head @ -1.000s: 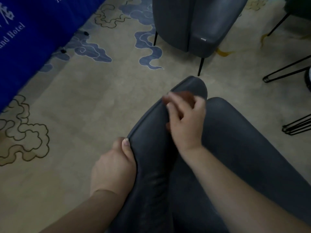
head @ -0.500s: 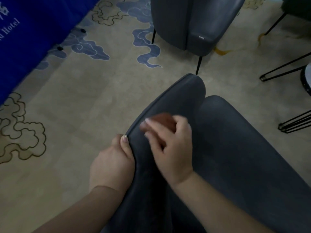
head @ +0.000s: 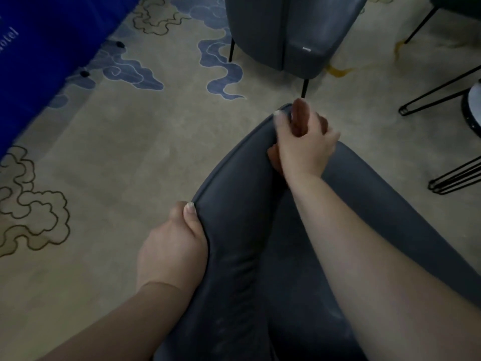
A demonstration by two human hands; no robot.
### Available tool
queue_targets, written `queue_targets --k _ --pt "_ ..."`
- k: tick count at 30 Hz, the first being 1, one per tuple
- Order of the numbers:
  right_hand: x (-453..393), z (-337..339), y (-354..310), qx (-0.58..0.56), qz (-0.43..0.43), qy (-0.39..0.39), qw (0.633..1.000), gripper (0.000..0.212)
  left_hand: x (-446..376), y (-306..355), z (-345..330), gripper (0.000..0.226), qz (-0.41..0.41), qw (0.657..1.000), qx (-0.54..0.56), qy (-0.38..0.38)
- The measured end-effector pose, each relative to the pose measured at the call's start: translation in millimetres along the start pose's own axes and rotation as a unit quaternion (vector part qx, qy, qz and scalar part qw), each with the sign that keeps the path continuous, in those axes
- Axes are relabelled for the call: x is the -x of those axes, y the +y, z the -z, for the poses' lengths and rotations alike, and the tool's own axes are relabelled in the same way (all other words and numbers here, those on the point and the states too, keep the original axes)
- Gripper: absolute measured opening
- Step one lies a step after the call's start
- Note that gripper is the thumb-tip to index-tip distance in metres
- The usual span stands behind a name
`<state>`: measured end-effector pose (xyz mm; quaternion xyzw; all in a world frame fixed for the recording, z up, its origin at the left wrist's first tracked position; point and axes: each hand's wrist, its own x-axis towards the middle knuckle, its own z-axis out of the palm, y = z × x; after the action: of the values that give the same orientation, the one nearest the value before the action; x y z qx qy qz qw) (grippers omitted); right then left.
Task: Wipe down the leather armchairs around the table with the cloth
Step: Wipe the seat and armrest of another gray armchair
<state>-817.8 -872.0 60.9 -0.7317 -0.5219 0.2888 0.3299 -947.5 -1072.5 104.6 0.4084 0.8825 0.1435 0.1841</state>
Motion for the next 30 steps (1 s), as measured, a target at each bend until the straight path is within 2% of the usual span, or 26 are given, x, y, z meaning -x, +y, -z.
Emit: queue_targets --k 2,7,10,13,16,18,20,24,30 --pt "31.9 3.8 0.4 0.024 0.030 -0.023 0.999 0.072 -0.2 0.0 -0.3 0.037 0.002 1.000 -0.001 0.000" --pt "117.4 25.5 13.9 -0.002 0.172 -0.067 0.983 0.049 -0.5 1.6 0.5 0.037 0.001 1.000 -0.010 -0.005" --pt "156.2 40.4 26.3 0.000 0.211 -0.095 0.973 0.045 -0.9 3.0 0.3 0.036 0.003 1.000 -0.017 -0.008" --pt "163.9 50.5 34.1 -0.048 0.191 -0.124 0.972 0.042 -0.7 2.7 -0.1 0.035 0.006 1.000 -0.013 -0.004" --pt "131.8 49.4 24.9 -0.084 0.106 -0.089 0.987 0.042 -0.3 2.1 -1.0 0.034 0.010 1.000 -0.012 0.002" --pt "113.2 41.9 15.3 -0.088 0.047 -0.096 0.990 0.044 -0.7 0.7 -2.4 0.036 0.009 1.000 -0.012 0.006" --pt "119.3 37.6 12.7 -0.063 0.062 -0.122 0.989 0.045 -1.1 -0.6 -3.9 0.036 0.005 1.000 -0.013 0.009" --pt "175.8 55.1 28.8 -0.036 0.153 -0.152 0.976 0.042 -2.2 -2.5 -5.2 0.033 -0.001 1.000 -0.018 0.014" --pt "212.7 84.6 45.2 -0.011 0.109 -0.242 0.964 0.050 -3.4 -2.2 -4.9 0.040 -0.001 1.000 -0.015 0.009"
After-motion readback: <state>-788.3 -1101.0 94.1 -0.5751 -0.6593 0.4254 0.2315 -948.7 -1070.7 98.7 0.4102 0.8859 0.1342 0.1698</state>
